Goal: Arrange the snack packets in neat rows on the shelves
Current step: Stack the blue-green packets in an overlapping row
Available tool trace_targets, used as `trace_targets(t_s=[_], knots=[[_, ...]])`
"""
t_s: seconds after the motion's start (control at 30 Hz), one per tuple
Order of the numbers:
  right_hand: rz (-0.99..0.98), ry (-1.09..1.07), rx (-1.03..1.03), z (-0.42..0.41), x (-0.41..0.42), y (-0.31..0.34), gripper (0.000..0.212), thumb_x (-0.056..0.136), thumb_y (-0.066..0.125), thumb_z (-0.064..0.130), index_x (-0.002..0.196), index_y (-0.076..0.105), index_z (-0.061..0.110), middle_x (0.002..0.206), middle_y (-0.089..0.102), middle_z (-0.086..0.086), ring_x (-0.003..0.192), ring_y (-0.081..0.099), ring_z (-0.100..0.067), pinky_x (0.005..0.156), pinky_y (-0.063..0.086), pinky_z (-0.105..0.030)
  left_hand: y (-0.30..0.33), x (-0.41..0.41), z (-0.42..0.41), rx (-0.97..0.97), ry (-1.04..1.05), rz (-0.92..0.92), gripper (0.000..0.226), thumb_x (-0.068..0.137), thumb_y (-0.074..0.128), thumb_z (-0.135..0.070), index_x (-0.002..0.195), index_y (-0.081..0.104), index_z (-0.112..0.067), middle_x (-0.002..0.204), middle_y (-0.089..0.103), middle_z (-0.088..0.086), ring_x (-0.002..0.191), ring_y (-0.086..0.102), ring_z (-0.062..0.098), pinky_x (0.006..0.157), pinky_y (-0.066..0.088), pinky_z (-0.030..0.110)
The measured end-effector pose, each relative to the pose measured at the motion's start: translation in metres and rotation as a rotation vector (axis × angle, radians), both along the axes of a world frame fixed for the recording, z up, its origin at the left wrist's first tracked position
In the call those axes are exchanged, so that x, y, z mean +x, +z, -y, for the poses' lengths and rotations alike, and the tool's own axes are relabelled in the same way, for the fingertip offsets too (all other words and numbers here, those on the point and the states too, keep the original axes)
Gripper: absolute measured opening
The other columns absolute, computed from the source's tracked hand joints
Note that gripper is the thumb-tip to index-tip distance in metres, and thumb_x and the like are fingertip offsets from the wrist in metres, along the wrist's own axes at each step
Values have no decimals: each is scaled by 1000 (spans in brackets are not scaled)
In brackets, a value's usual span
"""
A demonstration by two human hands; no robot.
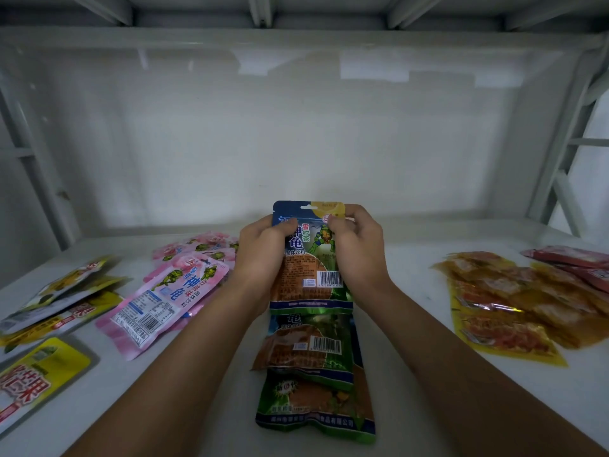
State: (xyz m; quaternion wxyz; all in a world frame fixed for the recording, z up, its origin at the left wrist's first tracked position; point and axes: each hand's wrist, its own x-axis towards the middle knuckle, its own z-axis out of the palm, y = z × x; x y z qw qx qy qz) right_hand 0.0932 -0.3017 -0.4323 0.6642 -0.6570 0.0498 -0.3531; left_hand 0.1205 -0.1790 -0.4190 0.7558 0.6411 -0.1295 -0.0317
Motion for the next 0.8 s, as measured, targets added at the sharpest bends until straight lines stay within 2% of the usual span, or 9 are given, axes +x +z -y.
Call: trace_targets(t_s=[0.1,0.23,0.3,0.4,0.47,0.57,0.63,0.73,0.8], knots=[[-25,2,22,3,1,-2,11,97,59,13,86,63,14,76,63,-17,69,58,-24,65,48,-40,1,1,1,-30,0,-14,19,103,57,-10,107,76,-7,96,81,13,88,78,33,77,62,42],[-28,-15,48,7,2,-1,15,97,58,10,82,59,12,69,60,-7,65,55,-21,63,45,-35,-2,-1,2,19,-17,40,20,104,58,-13,101,78,-14,96,81,12,96,76,39,89,61,54],[-28,-19,46,6,0,-1,20,98,59,11,78,56,14,60,56,1,59,50,-18,59,42,-31,-2,-2,2,35,-23,54,20,103,57,-12,100,77,-16,97,81,13,97,75,40,90,59,56],[-15,-14,38,3,-1,-1,25,99,60,14,74,54,15,65,51,-10,62,46,-22,60,39,-35,-2,-1,1,35,-15,41,19,102,57,-12,102,76,-13,97,80,14,92,76,36,84,61,49],[-1,3,40,0,-2,-1,19,98,61,16,80,58,10,71,54,-23,65,50,-26,62,43,-39,-1,-1,0,25,-2,35,20,101,56,-11,107,76,-10,96,80,14,85,75,32,78,60,43],[-2,44,41,-3,-2,-1,15,93,60,21,88,61,7,76,58,-25,68,54,-29,64,46,-44,3,-3,-2,-3,7,-11,19,97,56,-9,107,70,-1,83,77,13,68,71,25,56,57,31],[-8,57,14,-5,-1,-3,17,90,60,31,86,63,15,79,60,-31,69,54,-31,63,50,-51,6,-4,-2,-30,7,-46,15,97,56,-9,101,69,-3,73,73,10,55,67,20,45,51,24],[3,54,-38,-8,0,-4,19,89,57,42,88,64,24,91,61,-40,69,57,-35,66,53,-66,6,-3,-1,-59,22,-52,17,101,56,-14,100,72,-6,70,74,6,54,68,17,45,51,21],[-6,61,-34,-9,0,-4,24,88,57,43,93,66,22,94,63,-38,69,61,-41,70,53,-69,4,-1,0,-63,38,-32,19,102,57,-19,100,74,-11,79,77,7,67,72,21,58,56,26]])
